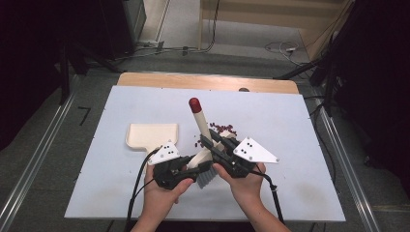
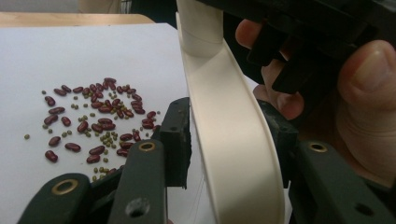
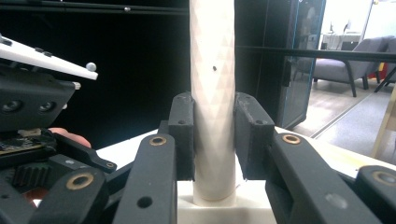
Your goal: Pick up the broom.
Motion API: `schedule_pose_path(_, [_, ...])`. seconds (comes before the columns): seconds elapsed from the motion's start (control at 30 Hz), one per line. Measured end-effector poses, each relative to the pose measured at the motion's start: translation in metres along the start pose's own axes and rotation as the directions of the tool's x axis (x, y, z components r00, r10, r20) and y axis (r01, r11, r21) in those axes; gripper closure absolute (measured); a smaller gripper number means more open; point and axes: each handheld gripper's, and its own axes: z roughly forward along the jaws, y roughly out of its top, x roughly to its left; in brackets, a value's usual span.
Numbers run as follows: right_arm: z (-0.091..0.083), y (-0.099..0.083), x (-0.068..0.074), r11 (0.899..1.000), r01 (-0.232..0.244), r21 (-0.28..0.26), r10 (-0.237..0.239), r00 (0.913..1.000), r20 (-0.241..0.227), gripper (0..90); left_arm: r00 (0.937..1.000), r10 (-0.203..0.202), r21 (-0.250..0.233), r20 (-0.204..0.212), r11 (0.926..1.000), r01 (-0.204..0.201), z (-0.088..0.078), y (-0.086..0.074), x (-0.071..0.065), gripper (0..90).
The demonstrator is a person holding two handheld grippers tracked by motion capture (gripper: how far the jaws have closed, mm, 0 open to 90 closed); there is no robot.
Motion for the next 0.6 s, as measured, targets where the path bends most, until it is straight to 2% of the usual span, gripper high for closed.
schedule_pose_path(0.13, [0.0, -0.001, 0.002, 1.0, 0.015, 0.006, -0.015, 0.9996, 0.024, 69.7, 0.9995, -0.006, 0.014, -0.031, 0.9999, 0.007, 0.001, -0.001, 0.0, 66.7])
schedule_pose_path(0.23, [0.0, 0.0, 0.004, 1.0, 0.017, 0.016, -0.018, 0.9992, 0.037, 69.6, 0.9994, -0.006, 0.03, -0.034, 0.9995, 0.007, 0.0, 0.0, 0.002, 68.1])
schedule_pose_path(0.33, [0.0, 0.0, 0.004, 0.999, 0.009, 0.032, -0.01, 0.9994, 0.032, 69.3, 0.9978, 0.021, 0.044, -0.063, 0.9989, -0.018, -0.001, 0.0, 0.001, 68.3])
schedule_pose_path(0.43, [0.0, 0.002, 0.002, 0.998, -0.014, 0.06, 0.014, 0.9998, 0.015, 67.7, 0.9958, 0.055, 0.059, -0.073, 0.997, -0.051, -0.004, 0.0, 0.003, 68.5])
schedule_pose_path(0.53, [0.0, 0.007, -0.003, 0.994, -0.076, 0.08, 0.079, 0.996, -0.041, 50.6, 0.9946, 0.086, 0.066, -0.058, 0.9944, -0.083, -0.011, 0.003, 0.008, 68.5])
schedule_pose_path(0.6, [-0.001, 0.011, -0.009, 0.991, -0.084, 0.102, 0.093, 0.9923, -0.082, 41.8, 0.9938, 0.096, 0.068, -0.057, 0.9935, -0.092, -0.014, 0.004, 0.01, 68.5])
